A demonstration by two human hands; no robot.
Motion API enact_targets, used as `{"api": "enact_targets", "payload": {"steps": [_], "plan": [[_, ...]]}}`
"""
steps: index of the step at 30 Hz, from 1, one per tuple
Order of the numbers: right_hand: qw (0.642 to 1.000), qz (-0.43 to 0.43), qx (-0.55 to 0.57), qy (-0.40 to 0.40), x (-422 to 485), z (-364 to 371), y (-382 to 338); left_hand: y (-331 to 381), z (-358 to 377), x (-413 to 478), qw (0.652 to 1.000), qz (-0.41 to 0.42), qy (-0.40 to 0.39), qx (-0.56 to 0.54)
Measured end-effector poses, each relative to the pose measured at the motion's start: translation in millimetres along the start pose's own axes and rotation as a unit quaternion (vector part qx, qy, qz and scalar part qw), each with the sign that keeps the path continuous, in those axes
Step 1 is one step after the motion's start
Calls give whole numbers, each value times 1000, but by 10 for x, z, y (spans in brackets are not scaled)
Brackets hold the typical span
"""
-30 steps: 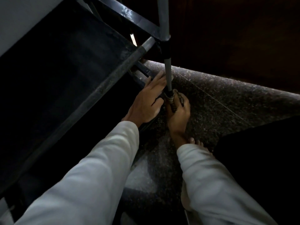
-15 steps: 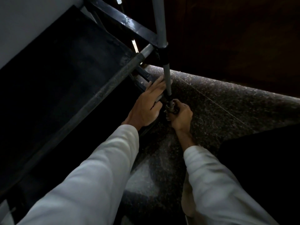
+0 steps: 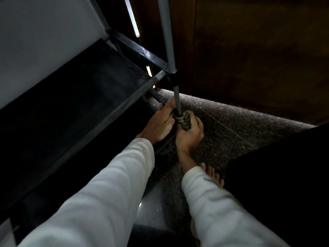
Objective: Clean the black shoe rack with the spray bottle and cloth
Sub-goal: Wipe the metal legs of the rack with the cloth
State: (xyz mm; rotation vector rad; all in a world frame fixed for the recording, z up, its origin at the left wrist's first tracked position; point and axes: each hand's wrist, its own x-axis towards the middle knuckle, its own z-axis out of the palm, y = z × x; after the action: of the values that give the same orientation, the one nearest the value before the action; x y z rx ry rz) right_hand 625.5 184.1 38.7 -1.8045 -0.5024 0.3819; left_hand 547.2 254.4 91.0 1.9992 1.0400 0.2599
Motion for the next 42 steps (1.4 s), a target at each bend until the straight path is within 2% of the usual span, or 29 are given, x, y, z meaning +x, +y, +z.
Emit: {"api": "enact_targets", "payload": {"steps": [2,6,8,13,16,19,22,24,27,31,35,39,42], "plan": [[999,-17,-15,-47,-8,-82,-59,99,-2,-57,999,-15,-25,-14],[1000,6,4,15,-62,-139,-281,158,55,-306,998,-52,-30,5],[1000,-7,12,14,-116,-179,-446,85,77,-519,999,-41,-18,8],[992,-107,69,16,-100,-334,-967,-26,-36,-981,999,11,8,45],[981,-169,100,12,-14,-440,-1320,9,-155,-1125,997,41,49,51],[970,-235,54,-10,106,-526,-1521,134,-256,-1187,994,50,85,42],[969,-246,1,-16,186,-475,-1667,329,-335,-1202,990,82,107,49],[967,-254,-26,-6,202,-438,-1680,458,-380,-1193,985,111,121,50],[963,-271,-4,-3,201,-414,-1578,616,-428,-1178,978,138,147,45],[956,-293,30,8,198,-363,-1428,690,-454,-1161,972,149,176,42],[944,-329,13,15,260,-384,-1328,755,-459,-1103,967,150,203,41],[944,-328,4,16,257,-371,-1232,810,-468,-1050,966,135,213,49],[956,-291,-16,-12,217,-362,-1092,825,-452,-1092,968,130,209,53]]}}
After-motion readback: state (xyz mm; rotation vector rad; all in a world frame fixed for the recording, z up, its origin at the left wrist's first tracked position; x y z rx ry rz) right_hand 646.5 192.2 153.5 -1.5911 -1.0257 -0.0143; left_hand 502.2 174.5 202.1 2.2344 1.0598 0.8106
